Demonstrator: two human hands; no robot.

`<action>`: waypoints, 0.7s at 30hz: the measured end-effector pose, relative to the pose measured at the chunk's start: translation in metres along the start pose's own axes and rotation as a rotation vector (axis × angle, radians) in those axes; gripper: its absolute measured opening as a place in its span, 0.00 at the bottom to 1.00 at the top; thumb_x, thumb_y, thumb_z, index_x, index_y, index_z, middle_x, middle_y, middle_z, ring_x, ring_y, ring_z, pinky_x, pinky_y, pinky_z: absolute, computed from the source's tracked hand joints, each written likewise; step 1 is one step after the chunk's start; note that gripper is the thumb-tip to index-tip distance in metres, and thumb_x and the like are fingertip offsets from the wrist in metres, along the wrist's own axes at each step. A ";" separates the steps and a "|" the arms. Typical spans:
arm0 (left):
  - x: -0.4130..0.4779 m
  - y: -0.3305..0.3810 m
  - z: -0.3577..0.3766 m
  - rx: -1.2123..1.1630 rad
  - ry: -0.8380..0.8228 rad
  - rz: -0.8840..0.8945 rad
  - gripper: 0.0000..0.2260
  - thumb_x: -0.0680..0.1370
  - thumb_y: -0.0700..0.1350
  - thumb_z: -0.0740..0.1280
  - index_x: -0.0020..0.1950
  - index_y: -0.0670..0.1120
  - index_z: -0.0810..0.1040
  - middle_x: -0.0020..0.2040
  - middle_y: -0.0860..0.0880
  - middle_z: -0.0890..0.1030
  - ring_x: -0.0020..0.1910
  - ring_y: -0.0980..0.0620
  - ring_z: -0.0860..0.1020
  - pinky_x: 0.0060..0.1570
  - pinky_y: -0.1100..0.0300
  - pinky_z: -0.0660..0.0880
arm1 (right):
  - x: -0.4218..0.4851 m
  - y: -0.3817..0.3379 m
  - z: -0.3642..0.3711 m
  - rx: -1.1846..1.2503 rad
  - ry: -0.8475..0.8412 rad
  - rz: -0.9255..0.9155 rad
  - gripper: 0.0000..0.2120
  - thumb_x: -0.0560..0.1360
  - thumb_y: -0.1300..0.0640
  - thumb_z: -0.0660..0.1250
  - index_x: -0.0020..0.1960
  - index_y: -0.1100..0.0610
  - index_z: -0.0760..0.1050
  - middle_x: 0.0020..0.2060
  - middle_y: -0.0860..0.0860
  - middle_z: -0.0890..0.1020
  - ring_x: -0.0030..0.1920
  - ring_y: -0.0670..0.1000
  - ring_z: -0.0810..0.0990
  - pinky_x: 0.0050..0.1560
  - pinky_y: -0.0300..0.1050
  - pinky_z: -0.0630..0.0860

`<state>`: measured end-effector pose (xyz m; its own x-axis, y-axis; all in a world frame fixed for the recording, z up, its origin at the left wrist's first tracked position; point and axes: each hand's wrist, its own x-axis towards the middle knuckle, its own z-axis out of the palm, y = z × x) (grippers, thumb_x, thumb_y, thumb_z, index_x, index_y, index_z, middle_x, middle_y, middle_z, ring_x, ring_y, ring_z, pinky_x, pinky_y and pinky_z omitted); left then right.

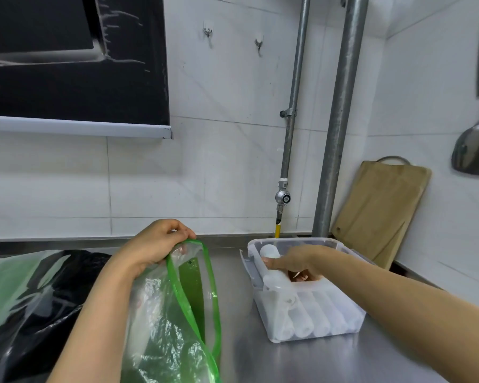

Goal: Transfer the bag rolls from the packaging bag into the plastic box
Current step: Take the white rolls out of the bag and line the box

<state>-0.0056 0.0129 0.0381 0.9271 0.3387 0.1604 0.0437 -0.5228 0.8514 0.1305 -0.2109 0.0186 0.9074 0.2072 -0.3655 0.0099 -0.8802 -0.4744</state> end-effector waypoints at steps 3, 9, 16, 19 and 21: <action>0.000 0.000 -0.001 -0.001 0.001 -0.003 0.09 0.80 0.42 0.59 0.49 0.45 0.80 0.35 0.51 0.77 0.30 0.55 0.70 0.27 0.63 0.63 | -0.001 -0.001 0.005 -0.096 -0.002 0.007 0.31 0.75 0.36 0.58 0.66 0.59 0.70 0.61 0.54 0.76 0.54 0.53 0.74 0.61 0.44 0.71; -0.001 0.001 -0.001 -0.014 0.003 -0.009 0.09 0.80 0.42 0.59 0.51 0.44 0.79 0.36 0.52 0.77 0.32 0.56 0.71 0.29 0.63 0.65 | -0.004 -0.003 0.007 -0.131 -0.017 -0.003 0.26 0.78 0.42 0.57 0.68 0.59 0.70 0.65 0.54 0.75 0.64 0.54 0.74 0.65 0.45 0.70; 0.000 -0.001 -0.002 -0.009 0.002 -0.005 0.09 0.80 0.43 0.59 0.49 0.46 0.79 0.35 0.51 0.78 0.32 0.55 0.71 0.30 0.62 0.63 | -0.004 -0.007 0.007 -0.186 -0.031 -0.020 0.24 0.78 0.46 0.61 0.69 0.59 0.69 0.66 0.54 0.74 0.65 0.55 0.73 0.66 0.48 0.70; 0.000 -0.002 -0.002 -0.003 0.006 0.000 0.09 0.80 0.43 0.59 0.48 0.47 0.79 0.34 0.52 0.78 0.31 0.55 0.70 0.29 0.63 0.62 | -0.006 -0.007 0.014 -0.316 0.039 -0.056 0.25 0.79 0.45 0.58 0.72 0.58 0.66 0.68 0.54 0.71 0.67 0.55 0.72 0.67 0.46 0.68; 0.001 -0.002 -0.002 -0.002 0.009 0.000 0.09 0.80 0.43 0.59 0.48 0.46 0.79 0.34 0.52 0.78 0.31 0.55 0.71 0.29 0.63 0.62 | -0.007 -0.007 0.017 -0.320 0.043 -0.059 0.25 0.79 0.45 0.58 0.71 0.57 0.66 0.68 0.54 0.72 0.67 0.55 0.72 0.67 0.47 0.68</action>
<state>-0.0059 0.0157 0.0377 0.9239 0.3455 0.1646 0.0429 -0.5209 0.8525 0.1167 -0.1992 0.0114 0.9182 0.2499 -0.3072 0.1887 -0.9582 -0.2153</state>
